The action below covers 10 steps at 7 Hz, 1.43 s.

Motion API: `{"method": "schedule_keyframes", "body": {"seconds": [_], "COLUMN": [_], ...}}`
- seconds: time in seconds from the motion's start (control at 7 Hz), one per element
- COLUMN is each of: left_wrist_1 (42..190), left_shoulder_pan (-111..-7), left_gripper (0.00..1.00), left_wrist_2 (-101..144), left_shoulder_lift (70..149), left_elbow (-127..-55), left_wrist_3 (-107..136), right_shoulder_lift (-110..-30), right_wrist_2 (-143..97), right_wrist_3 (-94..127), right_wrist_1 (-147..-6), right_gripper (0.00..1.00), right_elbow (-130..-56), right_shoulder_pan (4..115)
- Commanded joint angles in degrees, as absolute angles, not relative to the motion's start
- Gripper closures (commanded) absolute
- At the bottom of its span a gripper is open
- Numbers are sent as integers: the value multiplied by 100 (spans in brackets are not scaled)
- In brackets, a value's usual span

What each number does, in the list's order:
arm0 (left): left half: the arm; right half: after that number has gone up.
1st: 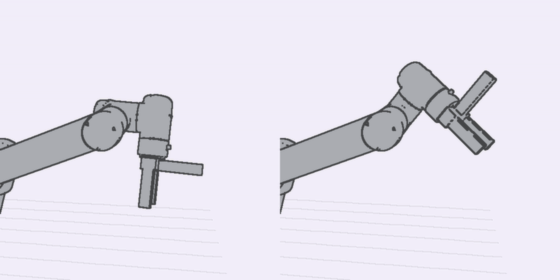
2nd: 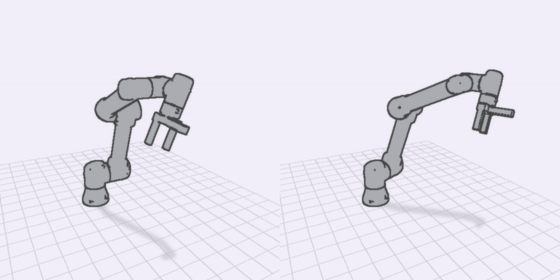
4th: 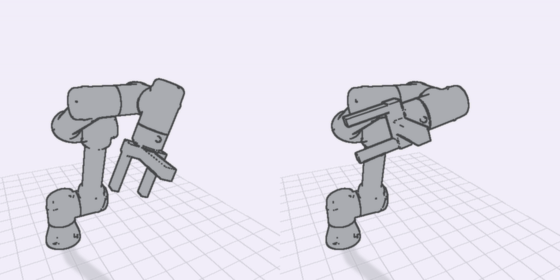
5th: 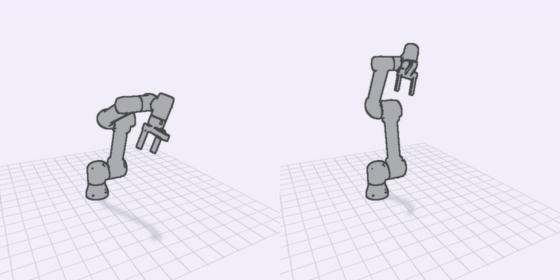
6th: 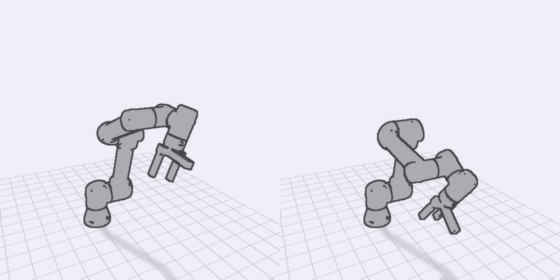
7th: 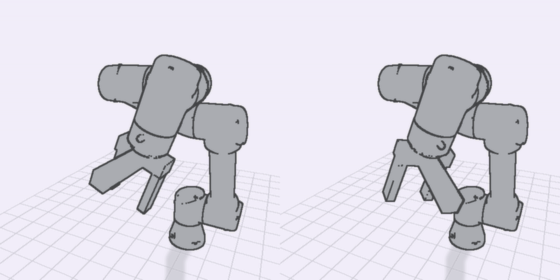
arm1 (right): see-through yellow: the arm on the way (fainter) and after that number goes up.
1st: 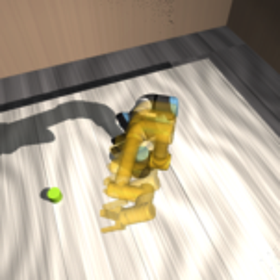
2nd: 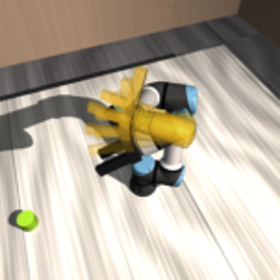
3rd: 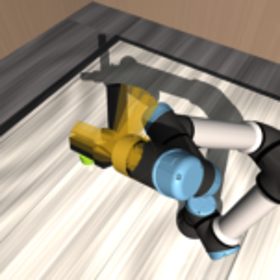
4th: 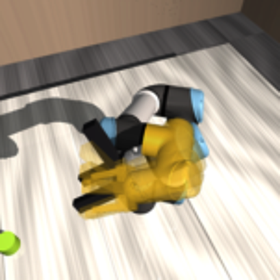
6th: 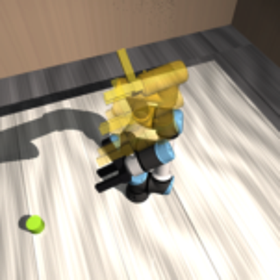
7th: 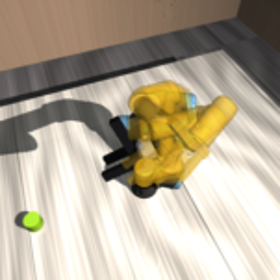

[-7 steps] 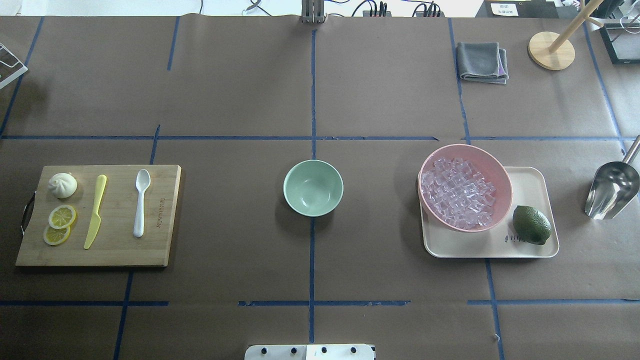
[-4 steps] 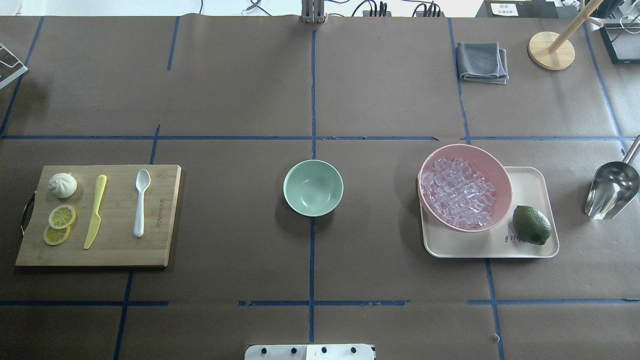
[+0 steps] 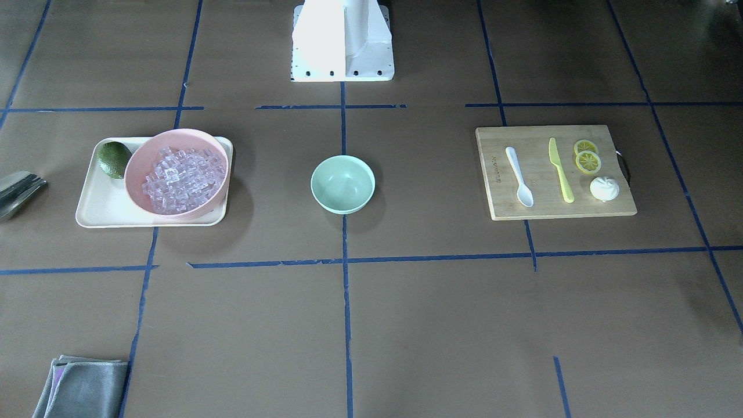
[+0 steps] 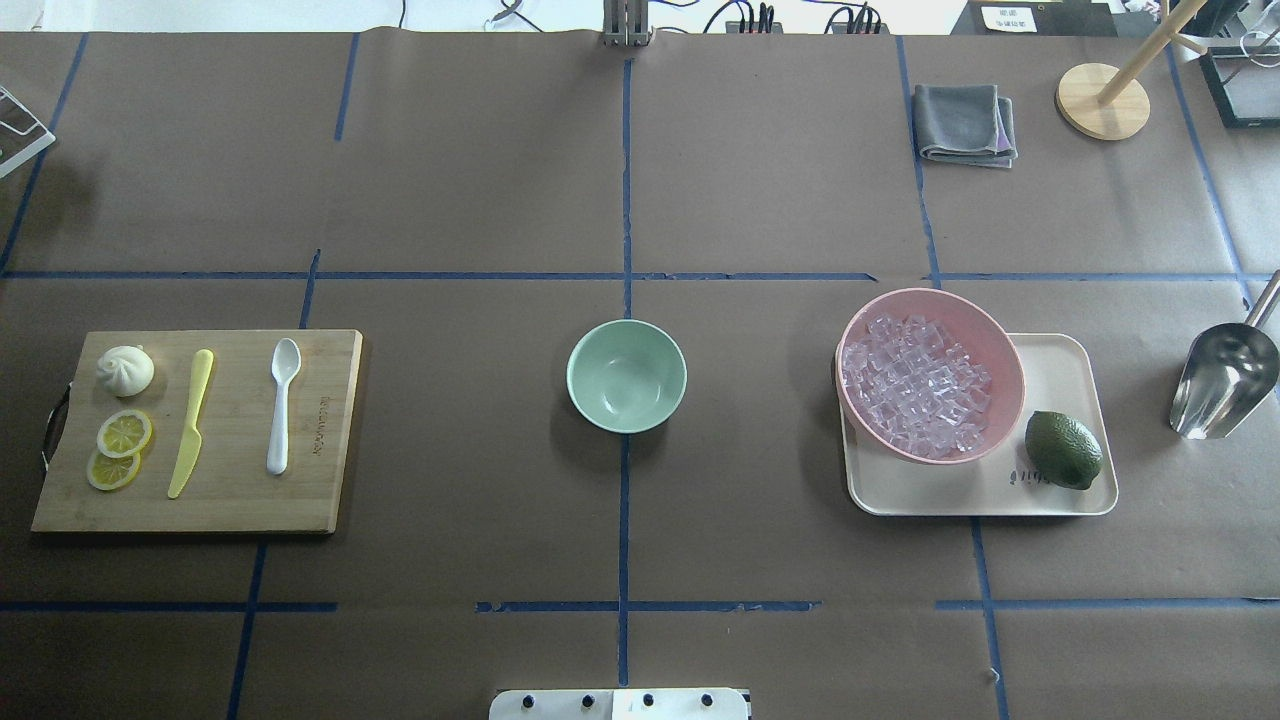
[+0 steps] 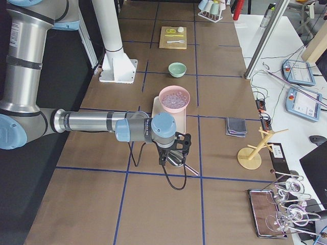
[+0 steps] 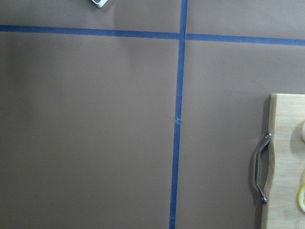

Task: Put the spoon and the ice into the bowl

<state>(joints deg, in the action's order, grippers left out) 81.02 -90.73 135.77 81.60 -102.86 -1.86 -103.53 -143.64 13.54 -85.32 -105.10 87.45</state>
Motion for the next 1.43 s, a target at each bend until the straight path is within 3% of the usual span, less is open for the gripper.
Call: {"method": "schedule_keyframes", "body": {"seconds": [0.0, 0.29, 0.71, 1.29], "left_wrist_1": [8130, 8794, 9998, 10151], "left_shoulder_pan": [-9053, -8327, -7133, -5278], "left_gripper": [0, 0, 0, 0], "left_wrist_2": [13588, 13649, 14072, 12925], "left_shoulder_lift": [8183, 8262, 8585, 9516], "left_elbow": [-10222, -10370, -10380, -10599], "left_wrist_3": [-263, -80, 2556, 5387], "right_shoulder_lift": [-10336, -10336, -10327, -10318], "right_wrist_2": [-14396, -14370, -14388, -14370], "right_wrist_3": [1608, 1608, 1608, 1679], "right_wrist_1": [-8358, -8358, -8358, -8350], "right_gripper": [0, 0, 0, 0], "right_elbow": [-10512, -10503, -10529, -10714], "right_shoulder_pan": [8508, 8490, 8438, 8280]}}
